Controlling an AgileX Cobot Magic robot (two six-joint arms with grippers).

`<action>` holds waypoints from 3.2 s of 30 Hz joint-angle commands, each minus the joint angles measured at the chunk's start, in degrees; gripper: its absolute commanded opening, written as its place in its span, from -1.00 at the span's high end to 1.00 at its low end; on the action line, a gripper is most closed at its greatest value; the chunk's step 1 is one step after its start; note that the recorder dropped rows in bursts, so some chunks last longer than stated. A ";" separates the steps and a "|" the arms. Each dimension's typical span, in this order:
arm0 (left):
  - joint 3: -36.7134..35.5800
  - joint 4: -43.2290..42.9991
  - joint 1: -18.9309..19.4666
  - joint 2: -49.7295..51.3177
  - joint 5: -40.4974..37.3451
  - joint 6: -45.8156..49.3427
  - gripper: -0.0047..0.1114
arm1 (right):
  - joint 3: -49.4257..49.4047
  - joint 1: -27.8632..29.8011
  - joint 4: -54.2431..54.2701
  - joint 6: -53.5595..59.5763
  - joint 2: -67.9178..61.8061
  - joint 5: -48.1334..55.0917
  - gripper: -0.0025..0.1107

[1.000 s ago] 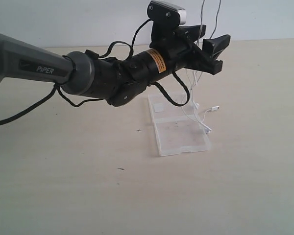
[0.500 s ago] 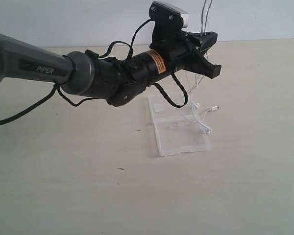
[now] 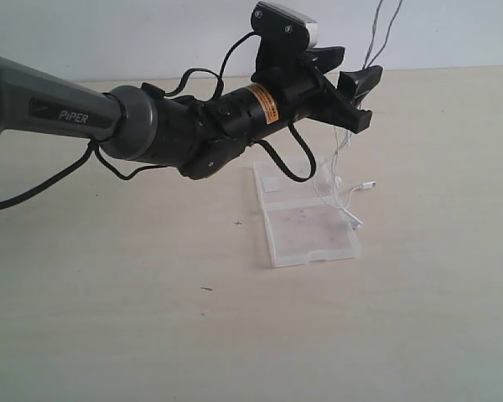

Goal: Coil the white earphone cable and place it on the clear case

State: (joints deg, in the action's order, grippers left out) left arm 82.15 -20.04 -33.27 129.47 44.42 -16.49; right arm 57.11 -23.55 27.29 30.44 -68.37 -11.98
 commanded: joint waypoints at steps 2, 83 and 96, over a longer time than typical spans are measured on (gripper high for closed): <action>0.47 -0.14 0.06 -0.10 -1.05 -0.08 -0.27 | -0.01 0.35 -0.40 0.52 0.38 -1.02 0.96; 4.76 3.79 -2.16 4.98 -1.44 -0.25 0.92 | -0.01 0.35 -0.40 0.52 -1.05 0.01 0.96; 4.40 0.38 -2.04 -0.73 -17.96 -3.53 0.92 | -4.83 4.35 2.62 1.17 3.64 0.65 0.96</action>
State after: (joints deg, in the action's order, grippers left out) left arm 86.56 -19.30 -35.55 131.71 33.03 -18.71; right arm 54.09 -21.53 29.04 31.10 -65.10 -10.54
